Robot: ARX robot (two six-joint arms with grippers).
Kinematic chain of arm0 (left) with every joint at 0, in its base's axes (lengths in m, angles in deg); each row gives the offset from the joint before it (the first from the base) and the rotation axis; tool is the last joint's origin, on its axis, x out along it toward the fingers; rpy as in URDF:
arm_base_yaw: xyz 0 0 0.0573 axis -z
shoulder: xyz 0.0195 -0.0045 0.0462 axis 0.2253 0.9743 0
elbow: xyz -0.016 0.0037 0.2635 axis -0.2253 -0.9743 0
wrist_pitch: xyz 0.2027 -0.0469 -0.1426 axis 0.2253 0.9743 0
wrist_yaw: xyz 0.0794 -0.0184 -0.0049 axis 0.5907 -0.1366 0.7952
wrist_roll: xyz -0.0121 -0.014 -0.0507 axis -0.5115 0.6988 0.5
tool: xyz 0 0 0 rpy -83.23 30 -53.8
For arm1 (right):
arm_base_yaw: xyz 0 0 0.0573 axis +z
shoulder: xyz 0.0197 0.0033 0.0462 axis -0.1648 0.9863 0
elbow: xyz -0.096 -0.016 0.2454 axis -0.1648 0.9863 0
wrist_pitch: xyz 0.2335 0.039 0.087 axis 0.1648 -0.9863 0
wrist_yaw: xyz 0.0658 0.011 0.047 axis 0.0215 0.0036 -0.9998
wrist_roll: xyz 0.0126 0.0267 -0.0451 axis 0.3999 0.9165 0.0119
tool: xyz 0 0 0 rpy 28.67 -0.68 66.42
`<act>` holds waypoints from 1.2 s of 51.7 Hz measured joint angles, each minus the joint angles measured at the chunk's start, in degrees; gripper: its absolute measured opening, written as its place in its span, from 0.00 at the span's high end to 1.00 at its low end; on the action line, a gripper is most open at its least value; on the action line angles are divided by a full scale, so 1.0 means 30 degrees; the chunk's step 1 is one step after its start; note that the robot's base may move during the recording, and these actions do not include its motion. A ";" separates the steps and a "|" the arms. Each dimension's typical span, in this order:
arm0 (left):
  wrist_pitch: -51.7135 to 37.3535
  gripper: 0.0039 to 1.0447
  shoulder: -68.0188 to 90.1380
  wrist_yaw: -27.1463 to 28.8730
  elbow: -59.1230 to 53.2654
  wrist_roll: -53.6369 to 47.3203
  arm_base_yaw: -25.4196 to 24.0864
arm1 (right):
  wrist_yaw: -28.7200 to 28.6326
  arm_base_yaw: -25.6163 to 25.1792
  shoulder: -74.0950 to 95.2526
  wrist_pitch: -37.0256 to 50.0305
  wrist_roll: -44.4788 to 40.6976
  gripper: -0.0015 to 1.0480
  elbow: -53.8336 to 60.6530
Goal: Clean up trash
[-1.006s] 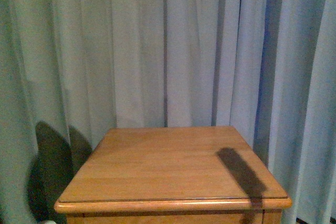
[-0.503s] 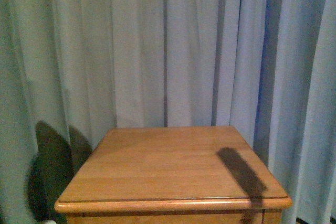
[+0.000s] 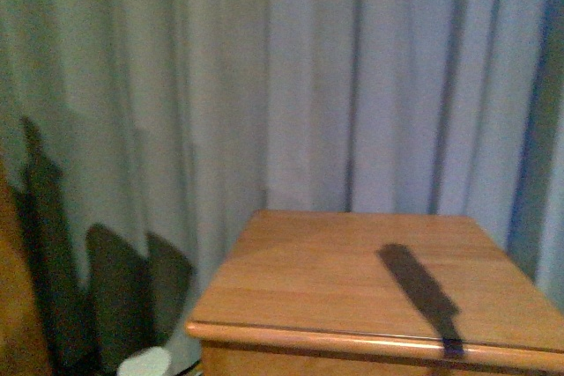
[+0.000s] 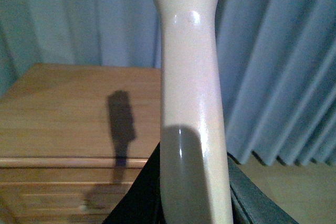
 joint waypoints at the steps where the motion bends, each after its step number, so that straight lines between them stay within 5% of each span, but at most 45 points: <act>1: -0.0007 0.75 -0.0007 0.0087 0.0000 0.0007 -0.0007 | -0.0007 0.0000 -0.0015 0.0000 -0.0007 0.81 -0.0007; 62: -0.0022 0.75 -0.0044 0.0211 -0.0036 0.0080 -0.0080 | -0.0138 0.0066 0.0117 -0.0007 -0.0007 0.81 0.0000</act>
